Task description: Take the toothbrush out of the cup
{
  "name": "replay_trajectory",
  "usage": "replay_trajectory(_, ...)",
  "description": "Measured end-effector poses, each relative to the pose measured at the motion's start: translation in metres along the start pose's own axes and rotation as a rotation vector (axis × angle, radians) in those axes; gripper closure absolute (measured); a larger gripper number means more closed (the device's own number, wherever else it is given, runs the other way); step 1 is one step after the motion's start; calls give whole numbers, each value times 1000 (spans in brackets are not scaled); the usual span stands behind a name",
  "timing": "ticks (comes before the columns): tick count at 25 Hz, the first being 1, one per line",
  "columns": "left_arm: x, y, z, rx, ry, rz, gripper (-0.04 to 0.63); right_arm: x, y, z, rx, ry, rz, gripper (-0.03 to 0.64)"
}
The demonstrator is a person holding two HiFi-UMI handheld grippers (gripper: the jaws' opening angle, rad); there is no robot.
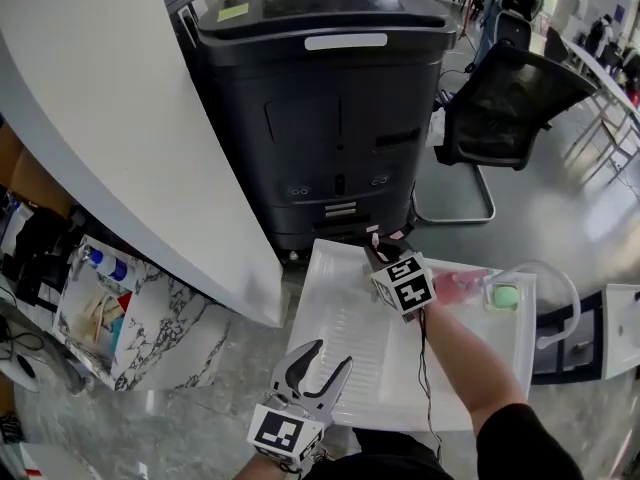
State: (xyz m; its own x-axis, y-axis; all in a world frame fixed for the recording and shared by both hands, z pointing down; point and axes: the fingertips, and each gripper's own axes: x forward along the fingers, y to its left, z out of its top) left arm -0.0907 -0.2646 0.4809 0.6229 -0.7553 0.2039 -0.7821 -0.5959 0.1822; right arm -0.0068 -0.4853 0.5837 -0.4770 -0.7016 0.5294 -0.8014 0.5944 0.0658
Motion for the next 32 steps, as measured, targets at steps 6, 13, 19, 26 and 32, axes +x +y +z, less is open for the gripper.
replay_trajectory(6, -13, -10, 7, 0, -23, -5, 379, -24, 2, 19, 1, -56, -22, 581)
replay_trajectory(13, -31, -22, 9, 18, -43, -27, 379, -61, 11, 44, -4, -125, -40, 583)
replay_trajectory(19, -59, -27, 16, 27, -63, -28, 379, -100, 36, 66, -19, -185, -48, 583)
replay_trajectory(26, -100, -32, 19, 44, -86, -38, 379, -149, 81, 84, -33, -247, -51, 583)
replay_trajectory(32, -143, -37, 17, 49, -96, -52, 379, -186, 125, 84, -27, -270, -57, 583)
